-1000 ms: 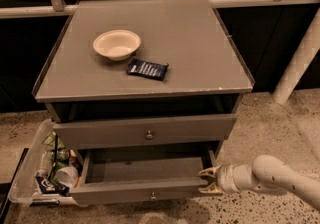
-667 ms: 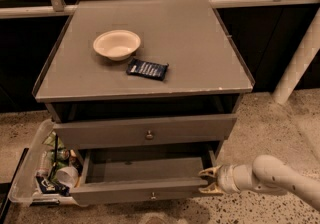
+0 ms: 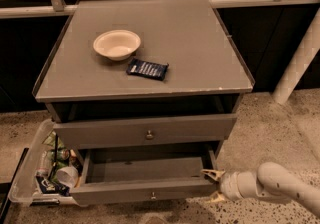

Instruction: Open middle drawer

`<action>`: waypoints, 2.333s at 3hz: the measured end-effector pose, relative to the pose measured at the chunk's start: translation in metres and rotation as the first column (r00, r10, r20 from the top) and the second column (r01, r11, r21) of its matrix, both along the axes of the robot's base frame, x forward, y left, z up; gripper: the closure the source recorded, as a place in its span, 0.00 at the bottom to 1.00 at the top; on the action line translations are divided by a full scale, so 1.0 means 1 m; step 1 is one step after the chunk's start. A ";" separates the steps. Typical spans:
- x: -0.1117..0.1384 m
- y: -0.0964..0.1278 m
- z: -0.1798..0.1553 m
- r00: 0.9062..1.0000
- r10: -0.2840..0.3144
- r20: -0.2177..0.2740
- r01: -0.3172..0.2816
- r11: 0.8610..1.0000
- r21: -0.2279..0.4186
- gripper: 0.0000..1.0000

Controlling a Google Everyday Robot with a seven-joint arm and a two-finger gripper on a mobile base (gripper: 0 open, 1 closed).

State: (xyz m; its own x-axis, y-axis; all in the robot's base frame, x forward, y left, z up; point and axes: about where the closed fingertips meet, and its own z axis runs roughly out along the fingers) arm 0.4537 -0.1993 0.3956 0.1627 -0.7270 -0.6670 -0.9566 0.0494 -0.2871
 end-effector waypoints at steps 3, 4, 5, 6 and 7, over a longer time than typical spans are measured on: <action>-0.016 0.000 0.001 1.000 0.008 -0.020 -0.008 1.000 0.020 0.60; -0.016 0.000 0.005 1.000 0.008 -0.020 -0.008 1.000 0.020 0.84; -0.028 -0.002 0.002 1.000 0.012 -0.028 -0.012 1.000 0.022 1.00; -0.028 -0.002 0.004 1.000 0.012 -0.028 -0.012 1.000 0.022 0.84; -0.028 -0.002 0.004 1.000 0.012 -0.028 -0.012 1.000 0.022 0.55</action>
Offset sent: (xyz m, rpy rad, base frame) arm -0.1705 -0.0535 -0.0867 0.1068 0.1427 -0.0154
